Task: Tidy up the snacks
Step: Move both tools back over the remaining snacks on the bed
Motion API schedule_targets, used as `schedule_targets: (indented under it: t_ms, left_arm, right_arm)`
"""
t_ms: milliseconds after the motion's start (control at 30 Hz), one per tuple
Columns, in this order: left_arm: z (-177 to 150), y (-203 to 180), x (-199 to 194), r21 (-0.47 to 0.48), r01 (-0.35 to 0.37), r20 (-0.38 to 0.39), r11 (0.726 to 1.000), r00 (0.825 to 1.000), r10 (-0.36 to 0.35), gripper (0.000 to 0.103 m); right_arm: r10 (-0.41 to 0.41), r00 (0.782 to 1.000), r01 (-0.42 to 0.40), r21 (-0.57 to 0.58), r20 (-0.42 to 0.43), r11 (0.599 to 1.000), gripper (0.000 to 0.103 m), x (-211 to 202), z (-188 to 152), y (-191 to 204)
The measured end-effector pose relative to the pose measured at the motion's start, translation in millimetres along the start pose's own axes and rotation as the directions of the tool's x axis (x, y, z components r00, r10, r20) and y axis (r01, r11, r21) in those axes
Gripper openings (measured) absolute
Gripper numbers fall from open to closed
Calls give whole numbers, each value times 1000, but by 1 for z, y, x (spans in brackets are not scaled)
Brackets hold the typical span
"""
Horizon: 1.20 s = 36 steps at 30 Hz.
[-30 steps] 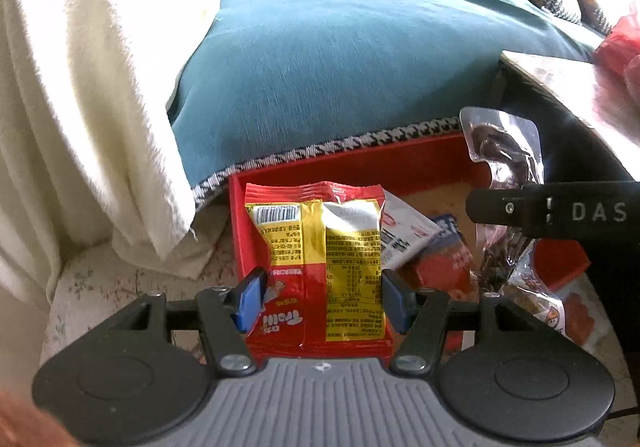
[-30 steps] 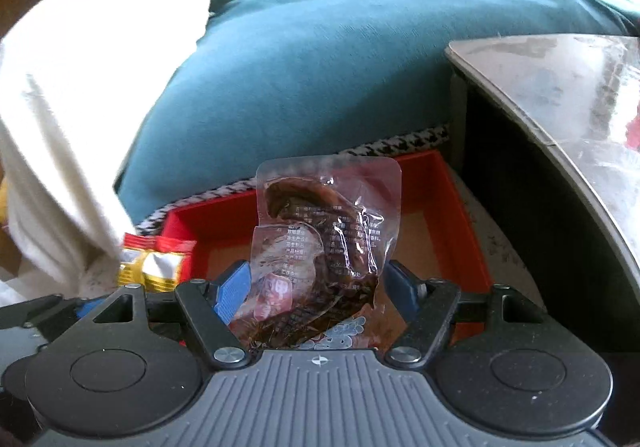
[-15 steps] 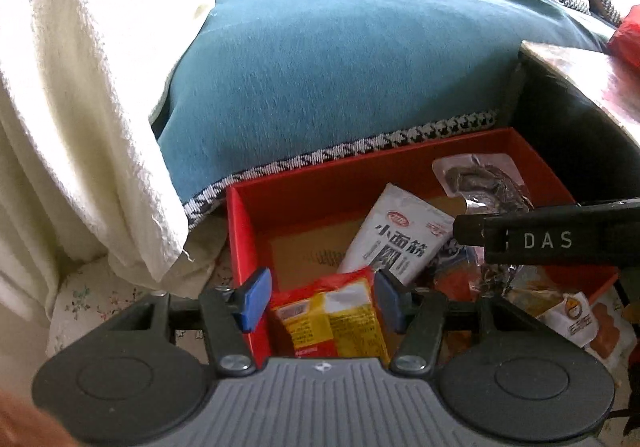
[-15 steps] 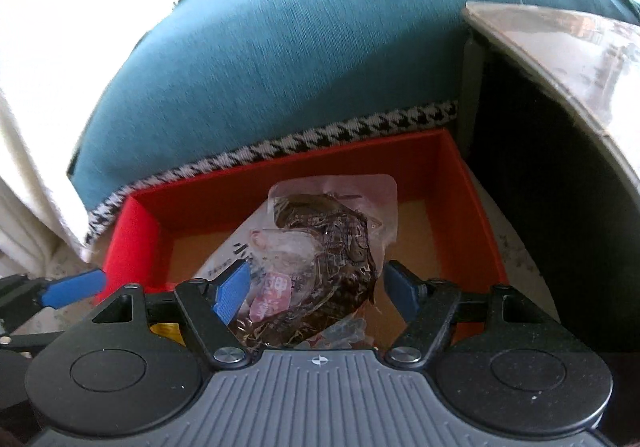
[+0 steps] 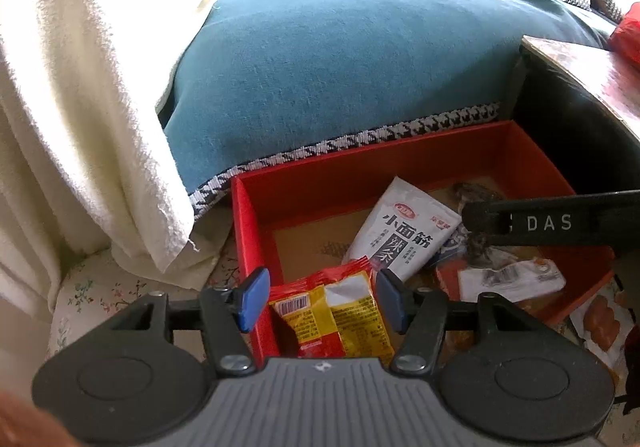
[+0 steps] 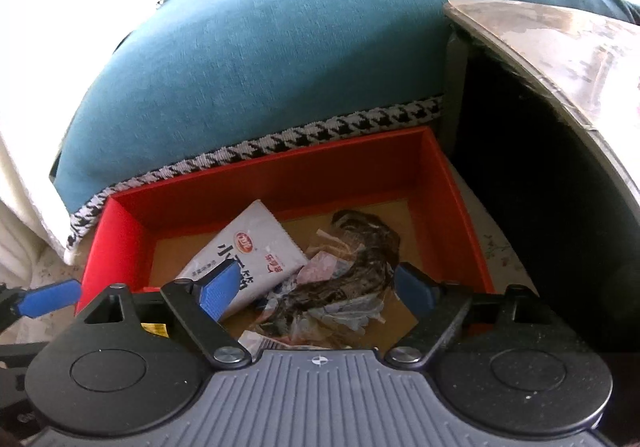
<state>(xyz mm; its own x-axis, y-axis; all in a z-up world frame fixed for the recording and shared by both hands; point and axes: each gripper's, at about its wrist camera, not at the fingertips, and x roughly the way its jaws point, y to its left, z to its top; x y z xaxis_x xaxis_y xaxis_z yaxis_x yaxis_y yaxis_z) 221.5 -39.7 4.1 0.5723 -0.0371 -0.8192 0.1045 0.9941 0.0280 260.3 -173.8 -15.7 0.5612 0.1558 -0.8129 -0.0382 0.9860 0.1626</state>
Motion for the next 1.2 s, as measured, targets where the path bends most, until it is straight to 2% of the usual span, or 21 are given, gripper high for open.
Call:
schedule_targets:
  t_ms: [67,167,333,500,633,733,800,900,967,1033,1133,1200]
  left_arm:
    - [0,3,-3,-7,-1,2,1000,1000,1,59]
    - [-3,9,-7,0,0,4,1000,1000,0,59]
    - [-10,30,-19,0,-5,-4,1000,1000,5,60]
    - [-26,59,-32,-35,18,-36,999,999,-19,68]
    - [-48,81,-41,-117,22,-91,993,995,-33,68]
    - [-78,96,-47,-240,40,-146,970,986,-77,72]
    - [-101,101,-45,-330,63,-199,942,971,-135,72]
    - [-121,103,-39,-449,59,-243,892,952,-185,72]
    - [-125,100,-37,-481,52,-243,875,951,-191,72]
    - [-124,96,-39,-479,33,-241,877,956,-168,72]
    - [-124,107,-47,-510,14,-225,860,963,-149,72]
    - [-122,119,-55,-539,18,-199,842,969,-148,72]
  right_arm:
    - [-10,1000,10,-13,-2,1000,90,-1,-1,1]
    - [-11,1000,11,-28,2,1000,96,-7,-2,2]
    - [-22,1000,23,-51,11,998,97,-21,-7,1]
    - [-11,1000,12,-84,7,996,99,-37,-18,8]
    - [20,1000,-18,-117,16,993,99,-52,-25,19]
    - [56,998,-52,-151,28,987,102,-65,-28,30]
    - [77,997,-70,-169,30,983,103,-69,-29,37]
    - [89,996,-82,-187,26,979,103,-73,-29,43]
    - [113,993,-106,-193,25,975,103,-78,-30,46]
    - [159,987,-154,-228,3,961,103,-83,-35,52]
    - [248,966,-260,-318,-79,912,103,-89,-54,67]
    - [281,946,-322,-398,-159,859,103,-86,-73,82]
